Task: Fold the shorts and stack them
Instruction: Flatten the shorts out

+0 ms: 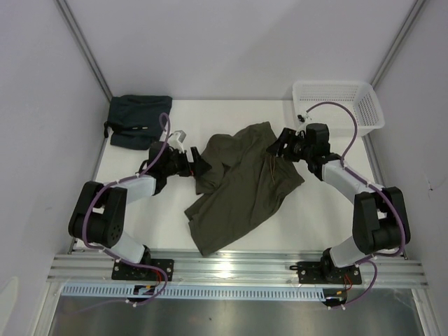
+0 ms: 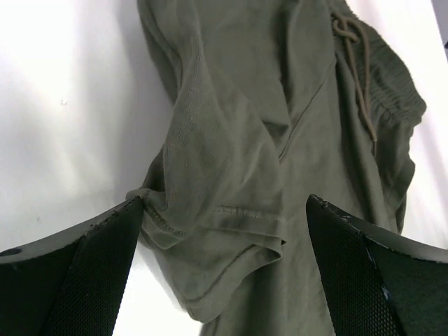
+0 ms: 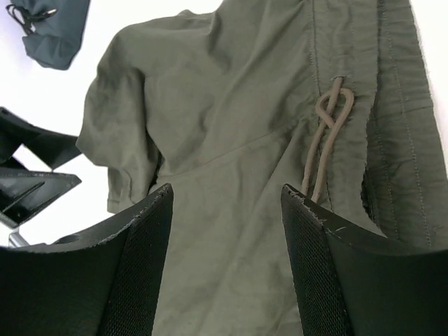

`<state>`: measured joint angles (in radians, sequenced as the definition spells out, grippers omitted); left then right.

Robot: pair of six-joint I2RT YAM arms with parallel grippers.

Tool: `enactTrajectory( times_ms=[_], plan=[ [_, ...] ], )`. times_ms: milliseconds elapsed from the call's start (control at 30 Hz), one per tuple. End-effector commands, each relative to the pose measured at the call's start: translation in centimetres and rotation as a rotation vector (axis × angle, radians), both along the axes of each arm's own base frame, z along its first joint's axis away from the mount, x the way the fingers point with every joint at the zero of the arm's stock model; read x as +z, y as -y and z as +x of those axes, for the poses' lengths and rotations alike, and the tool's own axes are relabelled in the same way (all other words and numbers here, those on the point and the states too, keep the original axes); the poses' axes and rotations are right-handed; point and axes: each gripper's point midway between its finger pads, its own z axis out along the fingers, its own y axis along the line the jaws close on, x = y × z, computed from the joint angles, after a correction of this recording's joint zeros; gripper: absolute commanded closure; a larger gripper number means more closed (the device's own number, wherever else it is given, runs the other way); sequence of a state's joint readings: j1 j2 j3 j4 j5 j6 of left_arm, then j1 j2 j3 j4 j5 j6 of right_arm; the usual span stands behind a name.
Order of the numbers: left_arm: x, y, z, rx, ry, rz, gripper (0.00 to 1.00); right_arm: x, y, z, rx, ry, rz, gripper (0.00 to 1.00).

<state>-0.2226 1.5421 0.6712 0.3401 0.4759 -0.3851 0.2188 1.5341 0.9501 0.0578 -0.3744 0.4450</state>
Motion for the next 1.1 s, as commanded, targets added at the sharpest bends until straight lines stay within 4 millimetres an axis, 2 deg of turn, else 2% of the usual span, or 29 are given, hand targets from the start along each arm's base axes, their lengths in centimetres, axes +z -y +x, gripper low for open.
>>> enactTrajectory(
  times_ms=[0,100,200,333,367,467,667,733,800,1067],
  plan=[
    [1.7,0.8,1.0,-0.044,0.087,-0.034,0.02,3.6,-0.6,0.0,0.026,0.123,0.042,0.36],
    [0.7,0.7,1.3,-0.047,0.057,-0.007,0.10,3.3,-0.5,-0.3,0.025,0.122,0.043,0.36],
    [0.0,0.4,1.5,-0.032,0.034,0.012,0.13,3.0,-0.6,-0.4,0.033,0.119,0.045,0.37],
    [-0.7,-1.0,1.5,0.027,0.025,0.073,0.07,2.9,-0.7,-0.5,0.036,0.124,0.049,0.37],
    [-0.6,-1.5,1.5,0.041,0.034,0.075,0.02,2.8,-0.7,-0.5,0.037,0.123,0.048,0.37],
    [0.7,-2.2,1.3,0.056,0.091,0.057,0.01,2.6,-0.7,-0.5,0.039,0.123,0.049,0.38],
    [0.8,-3.5,1.6,0.044,0.105,0.068,0.01,2.5,-1.1,-0.7,0.060,0.121,0.066,0.39],
    [1.6,-2.8,2.3,0.000,0.127,0.044,0.01,2.7,-1.2,-0.9,0.073,0.125,0.072,0.38],
    [0.3,-2.5,2.3,-0.028,0.083,0.043,0.01,2.8,-1.3,-1.0,0.083,0.127,0.072,0.39],
    [0.9,-1.3,3.0,-0.082,0.098,-0.002,0.01,3.6,-1.4,-1.5,0.101,0.142,0.085,0.39]
  ],
)
